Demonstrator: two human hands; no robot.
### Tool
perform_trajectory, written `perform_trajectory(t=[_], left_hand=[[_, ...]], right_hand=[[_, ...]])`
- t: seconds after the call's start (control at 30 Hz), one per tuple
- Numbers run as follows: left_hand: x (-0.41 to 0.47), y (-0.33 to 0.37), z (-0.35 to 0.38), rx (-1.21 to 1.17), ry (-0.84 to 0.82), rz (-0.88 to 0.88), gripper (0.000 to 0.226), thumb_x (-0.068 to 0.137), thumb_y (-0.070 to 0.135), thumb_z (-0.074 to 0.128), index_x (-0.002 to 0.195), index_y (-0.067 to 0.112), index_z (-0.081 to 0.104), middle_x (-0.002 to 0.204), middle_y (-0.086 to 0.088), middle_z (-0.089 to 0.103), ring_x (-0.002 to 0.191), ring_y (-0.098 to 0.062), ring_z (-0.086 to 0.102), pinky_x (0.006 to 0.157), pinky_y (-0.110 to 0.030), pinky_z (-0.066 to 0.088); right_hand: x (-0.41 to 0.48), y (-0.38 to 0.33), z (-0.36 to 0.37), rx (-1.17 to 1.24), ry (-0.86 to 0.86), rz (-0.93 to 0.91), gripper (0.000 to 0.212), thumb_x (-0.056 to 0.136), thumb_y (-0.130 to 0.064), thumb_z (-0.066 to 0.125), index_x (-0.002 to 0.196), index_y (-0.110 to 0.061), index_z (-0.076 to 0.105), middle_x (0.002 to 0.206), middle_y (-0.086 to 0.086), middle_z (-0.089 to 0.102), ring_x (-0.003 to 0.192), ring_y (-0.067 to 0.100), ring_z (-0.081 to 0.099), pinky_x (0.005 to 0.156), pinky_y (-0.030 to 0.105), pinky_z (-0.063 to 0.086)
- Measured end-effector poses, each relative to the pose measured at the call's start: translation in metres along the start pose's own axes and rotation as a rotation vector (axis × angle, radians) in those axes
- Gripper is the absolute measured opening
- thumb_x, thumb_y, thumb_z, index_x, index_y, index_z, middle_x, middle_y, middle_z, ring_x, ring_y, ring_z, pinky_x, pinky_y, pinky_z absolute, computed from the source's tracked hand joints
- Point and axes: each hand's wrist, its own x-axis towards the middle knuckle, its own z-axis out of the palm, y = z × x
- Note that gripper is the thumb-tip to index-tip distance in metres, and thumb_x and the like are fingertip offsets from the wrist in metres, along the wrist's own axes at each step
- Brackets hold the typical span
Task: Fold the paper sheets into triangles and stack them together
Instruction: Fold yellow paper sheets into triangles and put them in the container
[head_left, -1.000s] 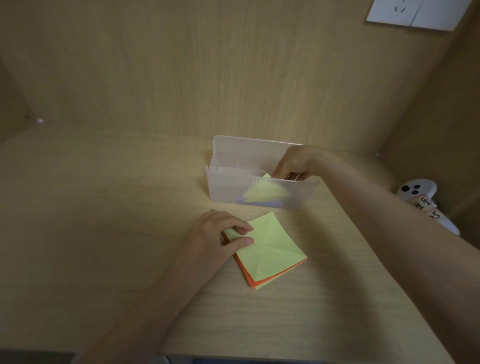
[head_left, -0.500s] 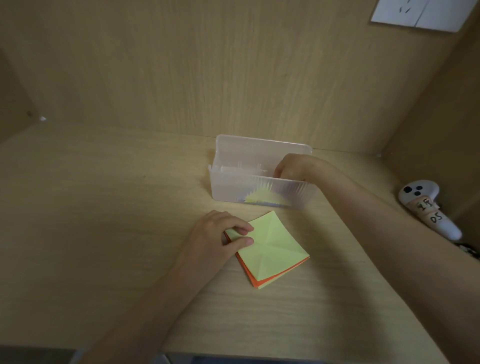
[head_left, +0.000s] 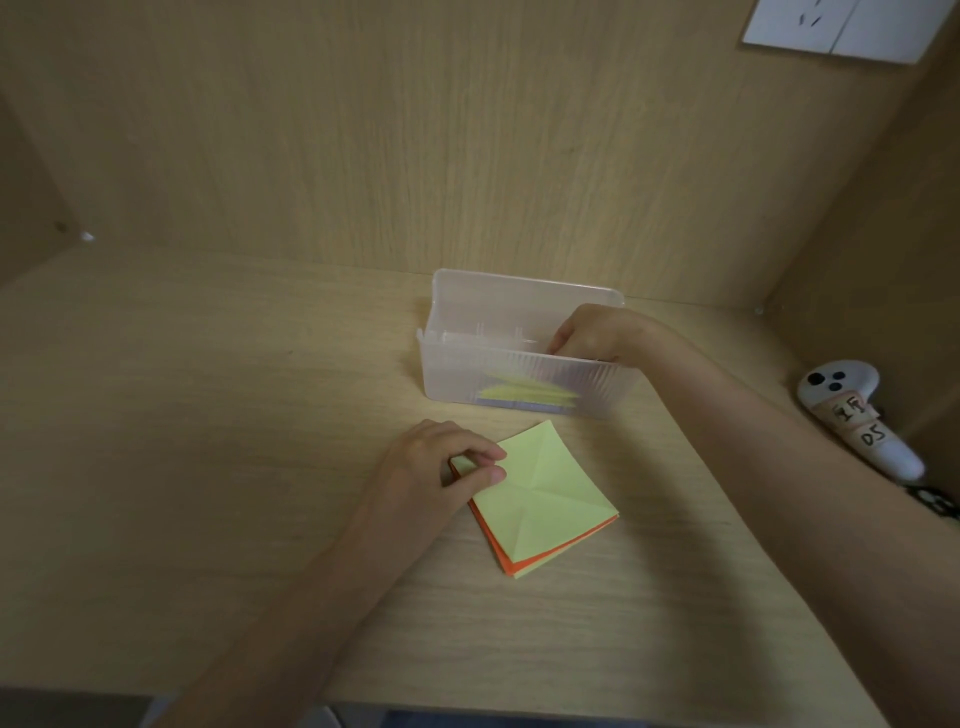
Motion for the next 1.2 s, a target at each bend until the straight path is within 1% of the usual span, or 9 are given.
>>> perform_trajectory(t=[0.17,0.33,0.5,0.67,0.83,0.93,1.03,1.1,1.2], left_hand=[[0.000,0.000,0.000,0.003,-0.010,-0.018,0.012,0.076,0.023,0.075,0.086,0.028,0.072,0.082,0.015,0.067,0.087,-0.004,0.056,0.080,-0.016,0.039],[-0.001,0.001,-0.001,0.003,-0.020,-0.046,0.009,0.078,0.027,0.073,0.086,0.031,0.071,0.083,0.017,0.065,0.088,-0.002,0.055,0.081,-0.020,0.041],[-0.002,0.001,-0.001,-0.005,-0.013,-0.036,0.008,0.078,0.027,0.073,0.085,0.030,0.071,0.083,0.017,0.065,0.090,-0.004,0.055,0.083,-0.023,0.043],[-0.002,0.002,0.000,-0.004,-0.010,-0.035,0.007,0.078,0.029,0.072,0.084,0.032,0.071,0.083,0.017,0.065,0.089,-0.003,0.055,0.082,-0.023,0.043],[-0.003,0.003,-0.001,0.002,-0.020,-0.037,0.008,0.078,0.026,0.072,0.085,0.029,0.071,0.083,0.016,0.065,0.090,-0.004,0.054,0.082,-0.019,0.040],[-0.003,0.004,-0.001,0.027,-0.025,-0.038,0.009,0.078,0.027,0.072,0.086,0.029,0.071,0.082,0.018,0.063,0.091,-0.001,0.052,0.081,-0.014,0.038],[-0.003,0.005,-0.001,0.037,-0.037,-0.043,0.009,0.079,0.028,0.071,0.087,0.030,0.071,0.082,0.020,0.062,0.091,0.001,0.051,0.079,-0.012,0.037],[-0.003,0.004,-0.001,0.040,-0.047,-0.044,0.009,0.079,0.029,0.070,0.088,0.031,0.070,0.083,0.020,0.062,0.091,0.001,0.051,0.079,-0.011,0.036],[-0.002,0.004,-0.001,0.040,-0.047,-0.043,0.008,0.079,0.029,0.070,0.087,0.031,0.070,0.083,0.019,0.062,0.090,0.002,0.051,0.078,-0.010,0.035]], right_hand=[[0.004,0.000,-0.001,-0.034,-0.071,0.031,0.042,0.077,-0.029,0.073,0.112,-0.007,0.066,0.110,0.009,0.068,0.100,0.023,0.064,0.081,0.030,0.051],[0.006,-0.009,0.001,-0.156,-0.128,0.050,0.053,0.069,-0.042,0.078,0.109,-0.009,0.066,0.108,0.005,0.068,0.098,0.022,0.064,0.083,0.031,0.051],[0.013,-0.015,0.003,-0.234,-0.134,0.059,0.049,0.073,-0.040,0.076,0.107,-0.006,0.066,0.099,0.005,0.066,0.088,0.023,0.062,0.070,0.027,0.047],[0.015,-0.024,0.006,-0.311,-0.142,0.049,0.035,0.072,-0.036,0.078,0.087,-0.009,0.062,0.079,0.003,0.058,0.061,0.016,0.051,0.052,0.024,0.039],[0.018,-0.021,0.009,-0.264,-0.132,0.049,0.042,0.074,-0.030,0.077,0.105,-0.004,0.066,0.093,0.006,0.061,0.074,0.020,0.055,0.057,0.025,0.042],[0.021,-0.021,0.008,-0.165,-0.060,0.049,0.034,0.079,-0.013,0.069,0.110,0.000,0.065,0.085,0.009,0.058,0.067,0.020,0.052,0.053,0.026,0.040],[0.026,-0.021,0.010,-0.086,0.024,0.044,0.032,0.078,-0.006,0.068,0.108,0.004,0.064,0.079,0.012,0.057,0.059,0.019,0.049,0.052,0.026,0.039],[0.028,-0.022,0.012,-0.084,0.046,0.039,0.030,0.077,-0.008,0.070,0.105,0.002,0.063,0.085,0.012,0.058,0.068,0.022,0.053,0.052,0.026,0.039],[0.031,-0.022,0.015,-0.096,0.063,0.023,0.023,0.077,-0.010,0.071,0.098,-0.003,0.062,0.081,0.011,0.056,0.076,0.023,0.052,0.054,0.026,0.039]])
